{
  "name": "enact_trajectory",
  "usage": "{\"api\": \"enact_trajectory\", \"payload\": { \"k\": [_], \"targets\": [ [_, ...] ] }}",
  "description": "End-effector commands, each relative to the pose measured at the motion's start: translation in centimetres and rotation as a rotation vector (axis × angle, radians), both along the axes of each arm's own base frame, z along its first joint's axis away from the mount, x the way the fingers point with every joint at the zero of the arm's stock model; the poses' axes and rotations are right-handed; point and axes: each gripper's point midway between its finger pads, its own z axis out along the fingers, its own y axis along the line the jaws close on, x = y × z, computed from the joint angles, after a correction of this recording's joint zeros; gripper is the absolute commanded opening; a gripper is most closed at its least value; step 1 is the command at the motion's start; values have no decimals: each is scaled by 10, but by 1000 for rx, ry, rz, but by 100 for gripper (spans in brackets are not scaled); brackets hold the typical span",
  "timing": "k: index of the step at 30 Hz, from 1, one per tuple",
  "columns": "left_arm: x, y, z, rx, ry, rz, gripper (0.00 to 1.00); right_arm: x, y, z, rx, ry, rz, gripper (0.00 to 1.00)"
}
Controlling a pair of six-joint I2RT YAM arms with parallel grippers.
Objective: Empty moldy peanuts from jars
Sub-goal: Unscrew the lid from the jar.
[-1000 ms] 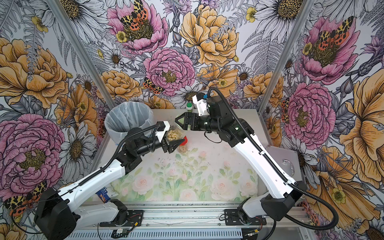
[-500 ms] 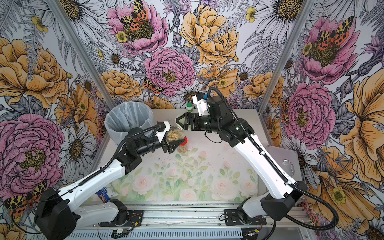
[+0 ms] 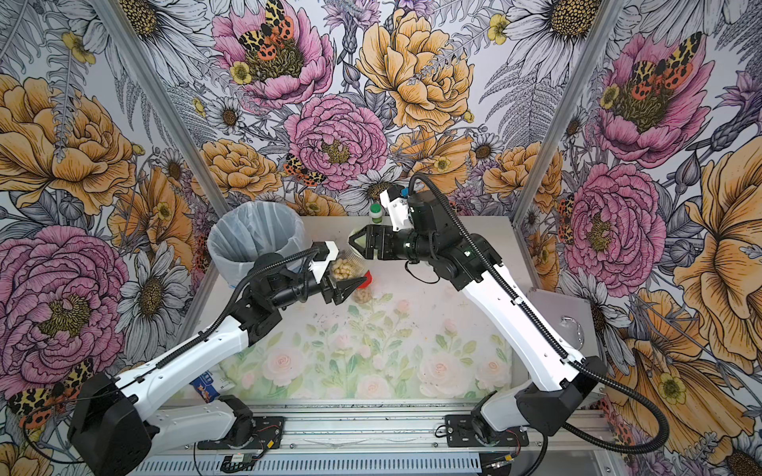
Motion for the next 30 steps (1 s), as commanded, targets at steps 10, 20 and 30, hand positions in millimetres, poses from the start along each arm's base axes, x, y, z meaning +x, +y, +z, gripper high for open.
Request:
{"api": "enact_trajectory", "payload": {
  "k": [10, 20, 30],
  "targets": [
    [-15, -1, 41, -65, -98, -69, 21, -10, 2, 26, -20, -149, 92, 76],
    [-30, -8, 39, -45, -59, -168, 21, -24, 18, 27, -21, -235, 294, 75],
    [-40, -12, 36, -11, -30, -233, 21, -42, 15, 31, -44, -369, 432, 76]
  ]
}}
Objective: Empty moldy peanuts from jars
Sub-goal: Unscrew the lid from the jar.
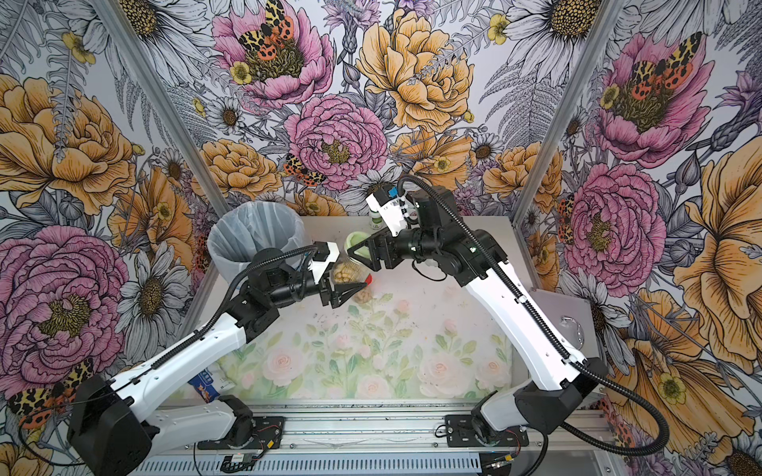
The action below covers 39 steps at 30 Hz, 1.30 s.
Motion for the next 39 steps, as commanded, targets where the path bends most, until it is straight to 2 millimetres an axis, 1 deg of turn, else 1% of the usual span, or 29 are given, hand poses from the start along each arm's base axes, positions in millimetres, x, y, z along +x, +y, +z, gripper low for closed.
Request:
{"api": "enact_trajectory", "payload": {
  "k": [1, 5, 7, 10, 13, 17, 20, 30, 35, 39],
  "targets": [
    [-22, -5, 33, -38, -82, -115, 20, -17, 7, 19, 46, -94, 127, 76],
    [-26, -5, 28, -11, -65, -136, 19, -11, 0, 21, 50, -99, 114, 76],
    [-27, -5, 26, -2, -61, -137, 18, -13, -1, 24, 59, -106, 124, 76],
    [-26, -4, 25, 1, -61, -139, 18, -20, 1, 28, 69, -130, 172, 76],
    [-28, -5, 25, 1, -57, -148, 17, -22, -1, 32, 74, -145, 179, 76],
    [-28, -6, 21, 25, -42, -165, 16, -35, -1, 39, 101, -173, 248, 76],
    [-29, -6, 19, 30, -40, -168, 15, -40, -3, 40, 104, -199, 276, 78],
    [-33, -6, 15, 48, -24, -189, 15, -35, -10, 41, 114, -226, 297, 78],
    [-36, -7, 13, 67, -8, -213, 14, -45, -12, 47, 144, -268, 373, 78],
    [-36, -8, 11, 73, -3, -217, 14, -45, -12, 48, 145, -288, 387, 78]
  ]
}}
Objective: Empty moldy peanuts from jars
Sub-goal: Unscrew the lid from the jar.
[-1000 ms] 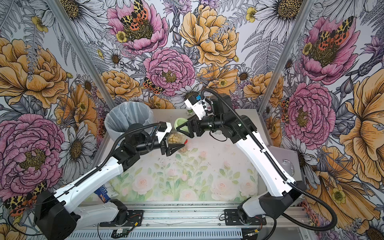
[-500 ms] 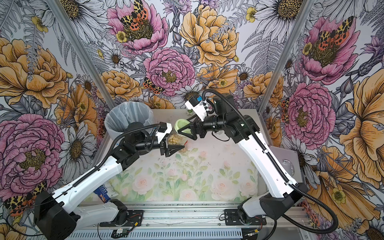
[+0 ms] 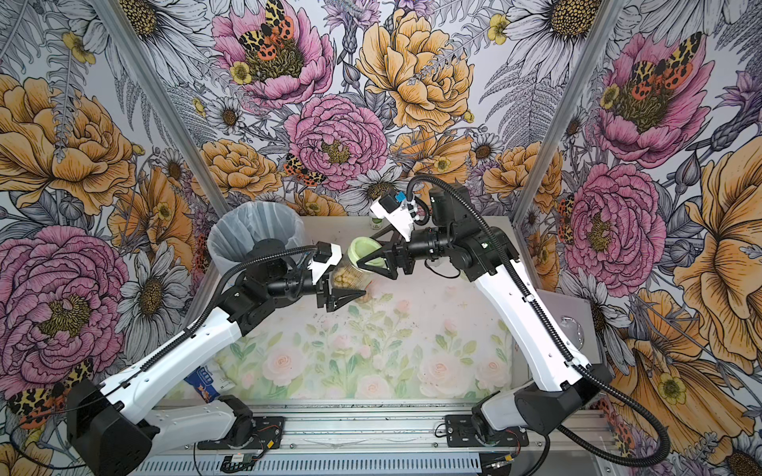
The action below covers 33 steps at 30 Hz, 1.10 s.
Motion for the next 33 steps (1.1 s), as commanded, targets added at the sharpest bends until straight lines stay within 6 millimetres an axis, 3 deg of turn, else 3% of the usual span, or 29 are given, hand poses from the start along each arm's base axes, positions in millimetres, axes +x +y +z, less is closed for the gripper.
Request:
{"api": "enact_trajectory", "payload": {
  "k": [1, 18, 23, 33],
  "targets": [
    [-13, -4, -1, 11, -4, -79, 14, -17, 1, 34, 97, -137, 102, 78],
    [-18, -7, -7, 44, 37, -126, 13, 0, -7, 47, 65, -262, -21, 74],
    [-24, -7, -5, 37, 42, -154, 13, -18, -6, 57, 107, -298, 54, 76],
    [-30, -5, -1, 34, 52, -178, 13, -11, -8, 52, 80, -328, 18, 75]
  ]
}}
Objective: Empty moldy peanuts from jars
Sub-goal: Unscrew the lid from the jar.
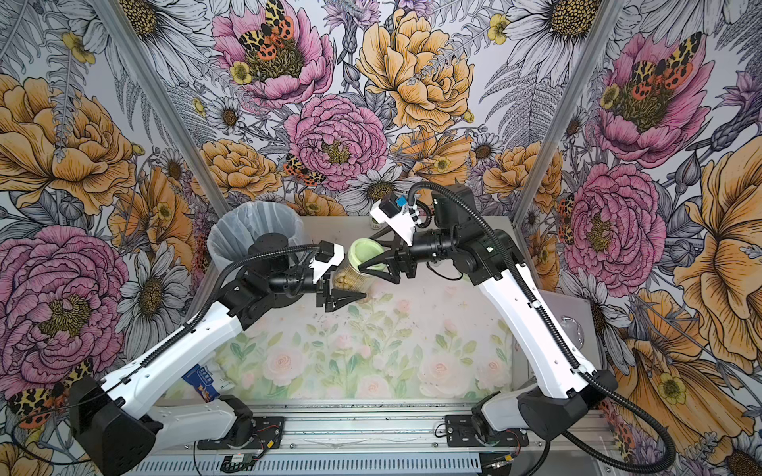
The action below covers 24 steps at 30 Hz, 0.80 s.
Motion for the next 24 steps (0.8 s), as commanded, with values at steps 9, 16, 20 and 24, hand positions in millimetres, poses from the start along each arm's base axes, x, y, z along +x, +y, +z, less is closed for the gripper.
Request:
{"api": "enact_trajectory", "payload": {
  "k": [9, 16, 20, 24],
  "targets": [
    [-21, 1, 1, 8, 43, -91, 13, -10, -8, 24, 24, -371, 27, 78],
    [-20, 2, 2, 9, 48, -87, 13, -11, -11, 25, 20, -402, 29, 78],
    [-24, 4, 5, 1, 51, -106, 13, -5, -13, 20, 0, -419, 11, 79],
    [-28, 5, 6, 2, 63, -128, 14, -6, -16, 14, -10, -438, 41, 80]
  ]
}}
